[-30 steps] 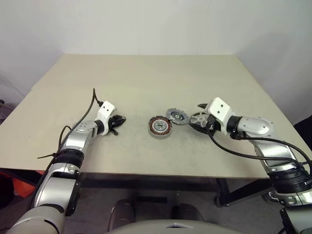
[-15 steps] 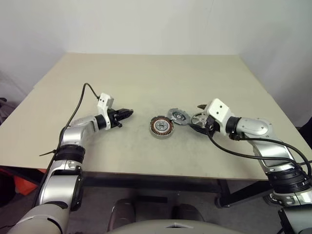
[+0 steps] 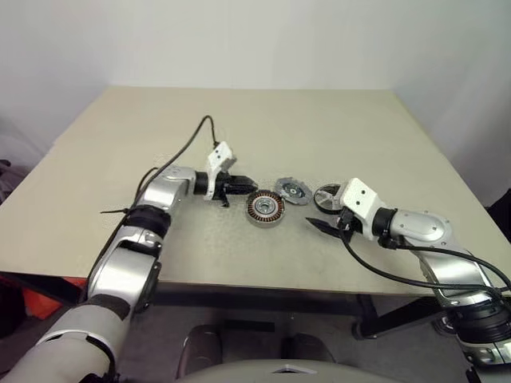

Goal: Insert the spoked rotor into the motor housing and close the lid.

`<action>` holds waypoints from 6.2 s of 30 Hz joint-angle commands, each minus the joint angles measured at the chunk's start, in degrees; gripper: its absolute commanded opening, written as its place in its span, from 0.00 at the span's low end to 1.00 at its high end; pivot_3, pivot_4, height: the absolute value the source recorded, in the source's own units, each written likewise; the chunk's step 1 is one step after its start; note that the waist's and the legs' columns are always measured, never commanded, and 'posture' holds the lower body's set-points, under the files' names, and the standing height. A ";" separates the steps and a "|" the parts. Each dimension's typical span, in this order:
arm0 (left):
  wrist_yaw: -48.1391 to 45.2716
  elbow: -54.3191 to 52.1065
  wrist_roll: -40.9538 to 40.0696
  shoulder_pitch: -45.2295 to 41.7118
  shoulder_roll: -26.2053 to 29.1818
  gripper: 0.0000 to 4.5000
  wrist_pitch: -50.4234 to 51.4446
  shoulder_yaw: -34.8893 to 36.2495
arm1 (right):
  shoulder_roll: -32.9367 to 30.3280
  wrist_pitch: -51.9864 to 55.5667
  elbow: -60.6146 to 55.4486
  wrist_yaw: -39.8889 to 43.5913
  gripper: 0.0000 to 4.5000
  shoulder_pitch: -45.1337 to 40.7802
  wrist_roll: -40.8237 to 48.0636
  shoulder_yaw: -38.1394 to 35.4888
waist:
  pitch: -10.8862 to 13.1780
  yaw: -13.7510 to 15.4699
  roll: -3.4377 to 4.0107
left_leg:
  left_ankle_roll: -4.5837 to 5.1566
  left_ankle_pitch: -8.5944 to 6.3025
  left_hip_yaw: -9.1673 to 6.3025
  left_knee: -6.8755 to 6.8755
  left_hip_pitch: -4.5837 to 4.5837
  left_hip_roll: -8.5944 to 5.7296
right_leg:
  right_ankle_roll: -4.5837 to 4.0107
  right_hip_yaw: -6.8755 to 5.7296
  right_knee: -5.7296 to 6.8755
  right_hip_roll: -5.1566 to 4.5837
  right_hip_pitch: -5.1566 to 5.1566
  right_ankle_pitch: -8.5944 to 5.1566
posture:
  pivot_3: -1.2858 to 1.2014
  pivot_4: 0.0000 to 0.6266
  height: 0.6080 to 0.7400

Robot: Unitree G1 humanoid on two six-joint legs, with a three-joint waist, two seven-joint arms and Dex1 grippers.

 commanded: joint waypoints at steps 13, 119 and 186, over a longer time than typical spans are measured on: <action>-1.78 5.56 5.40 -2.70 -2.00 0.17 -7.19 -0.58 | -0.37 0.91 -4.23 -2.42 0.94 1.22 0.18 -2.79 | 0.01 0.26 -0.01 | 0.02 0.00 -0.01 -0.01 0.02 -0.02 | 0.00 -0.01 0.01 -0.05 0.02 0.00 | 0.52 0.00 1.00; 8.31 -24.29 -5.53 15.03 3.14 0.51 9.02 6.89 | 9.11 -1.90 10.13 -4.30 0.01 -11.67 -2.35 0.26 | 0.03 -0.32 -0.02 | -0.02 0.01 0.00 -0.05 -0.03 0.02 | -0.01 -0.05 -0.01 -0.01 -0.02 0.00 | 0.52 0.00 1.00; -2.82 -8.00 -1.37 6.20 3.69 0.51 -7.73 2.72 | 26.40 45.55 13.18 -33.38 0.08 -14.87 49.27 -40.50 | 0.01 0.07 0.06 | -0.52 0.31 0.08 -0.92 0.27 -0.08 | -0.04 -0.05 -0.25 -0.05 -0.05 -0.01 | 0.52 0.00 1.00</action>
